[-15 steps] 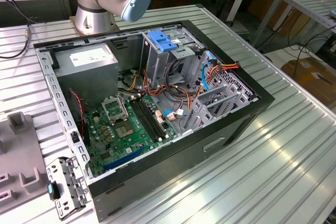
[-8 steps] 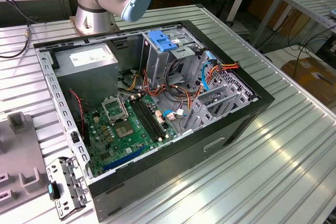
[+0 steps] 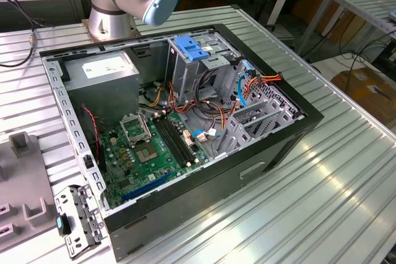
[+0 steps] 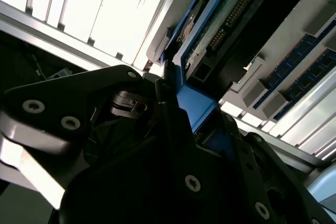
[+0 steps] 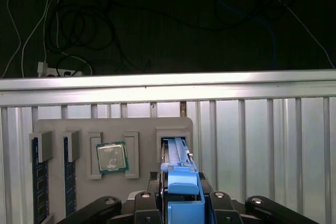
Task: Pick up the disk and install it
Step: 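Pick up the disk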
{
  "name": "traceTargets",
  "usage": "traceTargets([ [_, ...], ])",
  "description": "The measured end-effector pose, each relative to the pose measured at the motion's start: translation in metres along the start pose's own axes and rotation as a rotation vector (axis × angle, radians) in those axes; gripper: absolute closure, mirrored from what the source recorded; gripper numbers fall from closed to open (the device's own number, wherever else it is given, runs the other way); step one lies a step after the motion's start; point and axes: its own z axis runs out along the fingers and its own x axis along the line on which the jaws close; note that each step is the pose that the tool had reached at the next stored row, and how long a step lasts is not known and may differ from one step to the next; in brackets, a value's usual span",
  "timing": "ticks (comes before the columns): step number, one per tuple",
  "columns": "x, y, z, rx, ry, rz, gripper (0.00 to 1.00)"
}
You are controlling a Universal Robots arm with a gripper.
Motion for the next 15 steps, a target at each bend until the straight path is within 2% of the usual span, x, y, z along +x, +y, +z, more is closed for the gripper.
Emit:
traceTargets([
  [3, -0.0001, 0.0000, -0.0038, 0.0000, 0.0000, 0.000, 0.63],
  [10, -0.0004, 0.0002, -0.0195, 0.0000, 0.0000, 0.000, 0.63],
  [15, -0.0006, 0.0002, -0.0276, 0.0001, 0.0003, 0.000, 0.63],
])
